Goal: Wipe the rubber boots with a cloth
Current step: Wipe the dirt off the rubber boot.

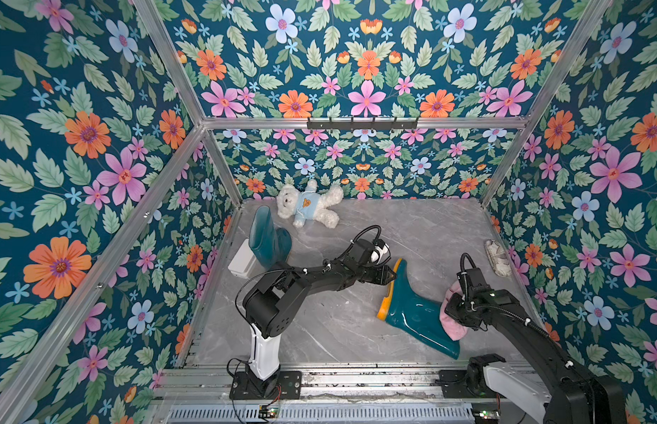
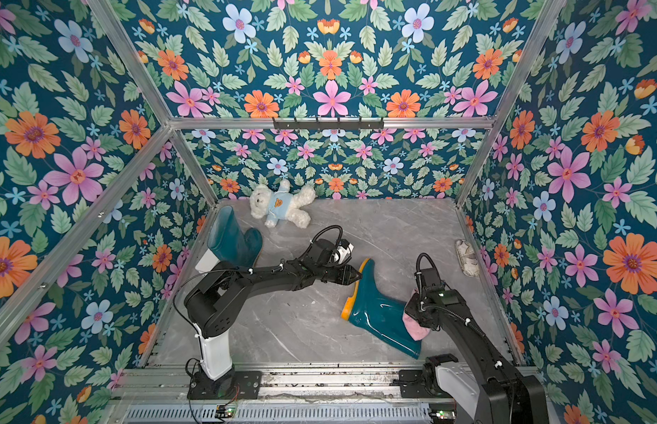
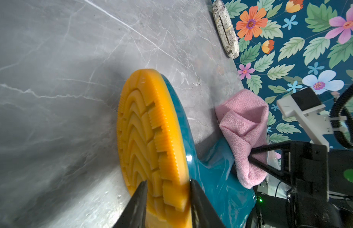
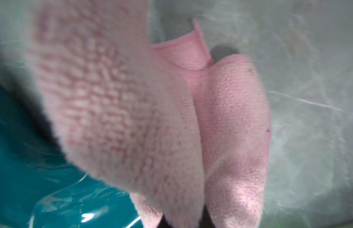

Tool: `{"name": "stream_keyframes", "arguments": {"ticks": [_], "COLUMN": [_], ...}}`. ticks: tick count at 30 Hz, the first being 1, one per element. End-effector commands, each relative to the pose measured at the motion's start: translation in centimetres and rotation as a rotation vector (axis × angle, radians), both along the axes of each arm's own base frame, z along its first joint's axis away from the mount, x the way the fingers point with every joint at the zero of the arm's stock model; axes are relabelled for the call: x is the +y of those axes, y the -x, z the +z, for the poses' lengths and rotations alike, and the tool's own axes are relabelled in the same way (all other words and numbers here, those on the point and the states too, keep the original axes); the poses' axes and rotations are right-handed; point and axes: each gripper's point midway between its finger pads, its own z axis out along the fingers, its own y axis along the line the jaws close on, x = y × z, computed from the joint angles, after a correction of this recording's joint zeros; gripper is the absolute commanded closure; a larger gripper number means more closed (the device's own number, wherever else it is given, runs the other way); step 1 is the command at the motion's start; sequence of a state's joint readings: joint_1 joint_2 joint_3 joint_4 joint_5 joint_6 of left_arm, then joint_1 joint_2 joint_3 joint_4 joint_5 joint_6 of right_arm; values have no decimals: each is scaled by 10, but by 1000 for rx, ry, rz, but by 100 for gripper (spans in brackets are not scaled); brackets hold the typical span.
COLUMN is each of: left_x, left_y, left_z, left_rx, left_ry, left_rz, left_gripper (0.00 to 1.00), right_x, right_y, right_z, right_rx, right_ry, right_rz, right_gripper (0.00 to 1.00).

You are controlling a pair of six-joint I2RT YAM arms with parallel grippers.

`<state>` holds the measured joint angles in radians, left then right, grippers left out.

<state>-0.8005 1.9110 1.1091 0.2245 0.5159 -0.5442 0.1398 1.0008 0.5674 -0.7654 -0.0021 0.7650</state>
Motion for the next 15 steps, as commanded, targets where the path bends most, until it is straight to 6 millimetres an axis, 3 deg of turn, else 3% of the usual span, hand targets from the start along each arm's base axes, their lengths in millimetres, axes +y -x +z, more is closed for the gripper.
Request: {"name": "stream_keyframes", "arguments": {"ticks": [1, 11, 15], "left_x": [5, 4, 6], "left_y": [2, 5, 3], "left_z": [-10, -12, -15], "left_rx": [22, 37, 43], "left_ry": [-37, -25, -35], "left_rz": [11, 5, 21], "left_gripper": [62, 64, 77], "right_x": [-13, -8, -1], "right_y": [14, 12, 9], "right_z": [-5, -15, -28], "right_rx": [72, 58, 52], "right_ry": [42, 10, -34], "right_rz": [-63, -68, -73], "right_gripper": [100, 100, 100]}}
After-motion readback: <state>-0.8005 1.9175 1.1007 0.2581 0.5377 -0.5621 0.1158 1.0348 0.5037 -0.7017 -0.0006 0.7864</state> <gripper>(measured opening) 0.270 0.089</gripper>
